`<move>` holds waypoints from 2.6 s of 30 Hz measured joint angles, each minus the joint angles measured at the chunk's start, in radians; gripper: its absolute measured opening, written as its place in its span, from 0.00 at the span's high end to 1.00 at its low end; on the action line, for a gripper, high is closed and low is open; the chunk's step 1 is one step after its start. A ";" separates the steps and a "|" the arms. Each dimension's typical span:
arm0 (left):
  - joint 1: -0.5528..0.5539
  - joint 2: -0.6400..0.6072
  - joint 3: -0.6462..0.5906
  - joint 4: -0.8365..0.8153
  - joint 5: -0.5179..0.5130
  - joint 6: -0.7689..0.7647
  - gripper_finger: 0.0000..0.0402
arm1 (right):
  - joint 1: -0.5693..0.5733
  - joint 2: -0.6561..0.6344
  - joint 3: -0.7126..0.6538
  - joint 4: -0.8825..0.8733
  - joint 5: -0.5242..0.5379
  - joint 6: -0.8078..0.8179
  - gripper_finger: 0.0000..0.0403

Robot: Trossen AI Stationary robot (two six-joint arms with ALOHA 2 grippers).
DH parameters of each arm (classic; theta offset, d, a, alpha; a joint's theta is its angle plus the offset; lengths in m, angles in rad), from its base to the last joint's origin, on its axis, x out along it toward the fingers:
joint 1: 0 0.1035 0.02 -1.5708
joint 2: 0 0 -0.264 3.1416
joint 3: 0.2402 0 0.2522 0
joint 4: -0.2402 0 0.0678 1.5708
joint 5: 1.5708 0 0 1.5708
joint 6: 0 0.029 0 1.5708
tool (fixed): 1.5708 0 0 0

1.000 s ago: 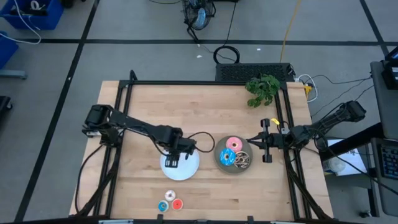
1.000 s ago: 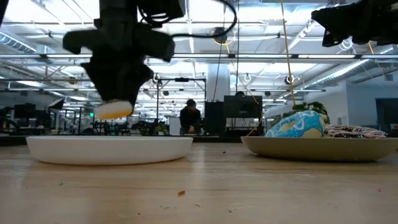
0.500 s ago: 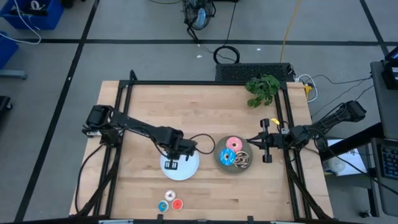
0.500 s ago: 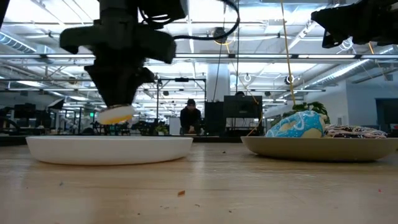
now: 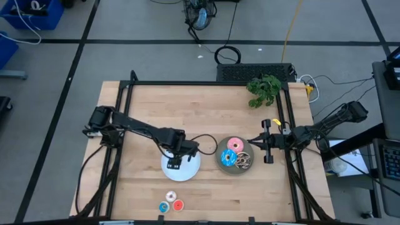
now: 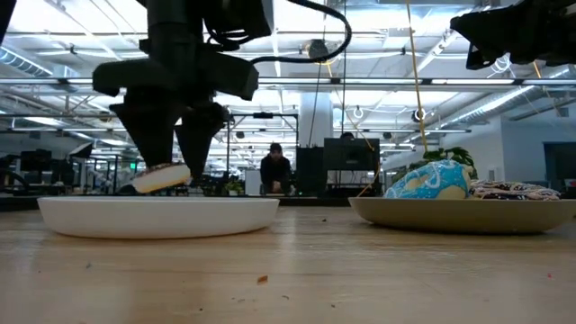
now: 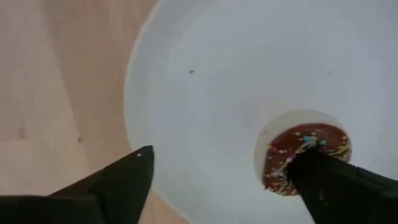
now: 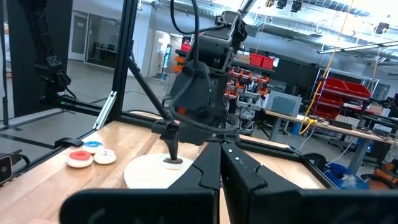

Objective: Pick & Place donuts
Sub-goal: Put the small brown donut on the white plate

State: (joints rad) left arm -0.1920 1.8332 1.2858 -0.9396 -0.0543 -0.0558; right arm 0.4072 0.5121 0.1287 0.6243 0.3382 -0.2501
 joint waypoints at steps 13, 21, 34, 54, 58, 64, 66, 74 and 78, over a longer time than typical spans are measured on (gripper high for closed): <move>-0.007 0.000 0.000 0.026 0.028 0.028 0.95 | 0.000 0.000 0.000 0.000 0.000 -0.001 1.00; -0.011 0.000 0.000 0.025 0.028 0.052 0.74 | 0.000 0.000 0.000 0.000 0.000 0.000 1.00; -0.019 0.000 0.000 0.032 -0.009 -0.011 0.36 | 0.000 0.036 0.001 0.039 -0.056 0.024 1.00; 0.034 0.000 0.000 0.033 0.004 -0.119 0.40 | -0.048 1.178 0.524 0.364 -0.104 -0.211 1.00; 0.022 0.000 0.000 0.047 0.007 -0.159 0.41 | -0.052 1.335 0.618 0.510 -0.027 -0.198 1.00; 0.020 -0.001 0.000 0.059 0.004 -0.165 0.40 | -0.062 1.485 0.715 0.560 0.099 -0.183 1.00; 0.026 -0.001 0.000 0.060 0.002 -0.168 0.39 | -0.053 1.513 0.733 0.570 0.167 -0.181 1.00; 0.076 -0.001 0.000 0.079 0.001 -0.282 0.38 | -0.013 1.555 0.745 0.704 0.337 -0.153 1.00; 0.099 -0.001 0.000 0.079 -0.001 -0.320 0.38 | -0.020 1.556 0.746 0.614 0.309 -0.058 1.00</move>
State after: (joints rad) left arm -0.0926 1.8324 1.2858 -0.8608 -0.0551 -0.3758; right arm 0.3868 2.0686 0.8749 1.2380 0.6475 -0.3077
